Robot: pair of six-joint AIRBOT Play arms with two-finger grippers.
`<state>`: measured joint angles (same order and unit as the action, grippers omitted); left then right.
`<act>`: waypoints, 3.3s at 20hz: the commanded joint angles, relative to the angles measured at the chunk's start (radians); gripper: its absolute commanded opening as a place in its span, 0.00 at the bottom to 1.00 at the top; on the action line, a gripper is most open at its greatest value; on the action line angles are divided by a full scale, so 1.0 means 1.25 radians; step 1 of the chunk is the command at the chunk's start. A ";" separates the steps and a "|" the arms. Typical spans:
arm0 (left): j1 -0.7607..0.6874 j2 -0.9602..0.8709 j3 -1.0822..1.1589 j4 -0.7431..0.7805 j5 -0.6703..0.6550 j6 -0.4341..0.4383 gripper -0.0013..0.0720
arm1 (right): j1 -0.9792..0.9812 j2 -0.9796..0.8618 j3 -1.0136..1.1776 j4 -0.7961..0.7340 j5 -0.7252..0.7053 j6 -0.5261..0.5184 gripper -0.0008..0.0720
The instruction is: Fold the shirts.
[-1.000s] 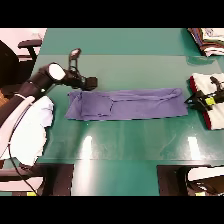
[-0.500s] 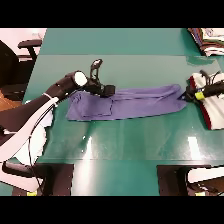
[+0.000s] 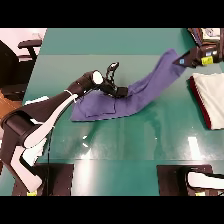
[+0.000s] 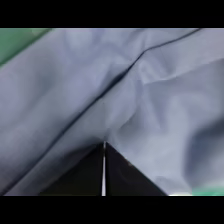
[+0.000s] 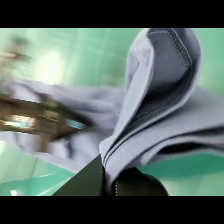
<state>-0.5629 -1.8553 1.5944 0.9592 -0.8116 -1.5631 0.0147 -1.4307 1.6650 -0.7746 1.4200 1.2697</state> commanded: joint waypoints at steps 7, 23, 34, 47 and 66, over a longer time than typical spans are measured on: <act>-0.007 -0.039 0.023 0.002 -0.020 0.001 0.05 | 0.243 0.017 0.117 0.019 -0.030 0.028 0.04; 0.460 0.514 0.031 0.175 -0.186 0.084 0.05 | 0.704 -0.347 0.310 0.016 -0.180 -0.015 0.56; 0.466 0.518 0.014 0.134 -0.261 0.084 0.05 | 0.311 -0.101 -0.257 -0.103 -0.213 0.083 0.86; 0.345 0.479 0.010 0.114 -0.210 0.105 0.05 | 0.380 -0.411 -0.117 0.136 -0.185 0.053 0.70; 0.142 0.479 0.010 0.047 -0.110 0.121 0.05 | -0.277 -0.213 0.248 -0.135 -0.078 0.165 0.04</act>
<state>-0.3218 -1.2564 1.6070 1.0176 -1.0065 -1.4155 -0.1589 -1.7340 1.9594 -0.9089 1.3006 1.4620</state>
